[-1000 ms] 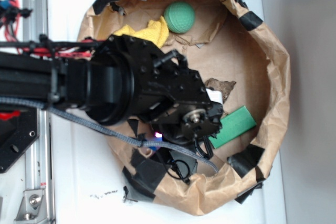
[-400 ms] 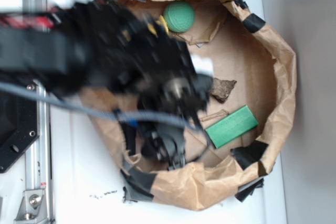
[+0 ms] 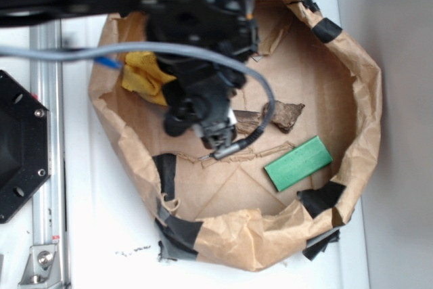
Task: Grab the black box.
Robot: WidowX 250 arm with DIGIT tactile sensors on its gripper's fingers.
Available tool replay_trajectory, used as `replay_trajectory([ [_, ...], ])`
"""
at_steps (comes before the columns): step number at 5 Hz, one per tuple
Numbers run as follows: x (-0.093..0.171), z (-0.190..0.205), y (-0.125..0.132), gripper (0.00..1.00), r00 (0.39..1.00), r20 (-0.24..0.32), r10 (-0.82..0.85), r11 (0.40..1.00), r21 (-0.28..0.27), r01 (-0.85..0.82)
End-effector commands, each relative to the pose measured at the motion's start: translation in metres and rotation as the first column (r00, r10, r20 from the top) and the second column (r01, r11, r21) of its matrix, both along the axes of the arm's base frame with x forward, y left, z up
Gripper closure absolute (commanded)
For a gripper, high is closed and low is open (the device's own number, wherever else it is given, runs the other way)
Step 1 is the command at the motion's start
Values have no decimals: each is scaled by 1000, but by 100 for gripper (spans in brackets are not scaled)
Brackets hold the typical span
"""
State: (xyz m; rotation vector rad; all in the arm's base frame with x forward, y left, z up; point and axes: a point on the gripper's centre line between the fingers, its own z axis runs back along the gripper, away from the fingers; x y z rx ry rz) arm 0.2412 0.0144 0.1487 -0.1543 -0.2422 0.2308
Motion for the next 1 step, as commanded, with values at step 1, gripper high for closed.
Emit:
replay_trajectory([
  [1, 2, 26, -28, 100, 998, 8, -69, 996, 57, 68],
])
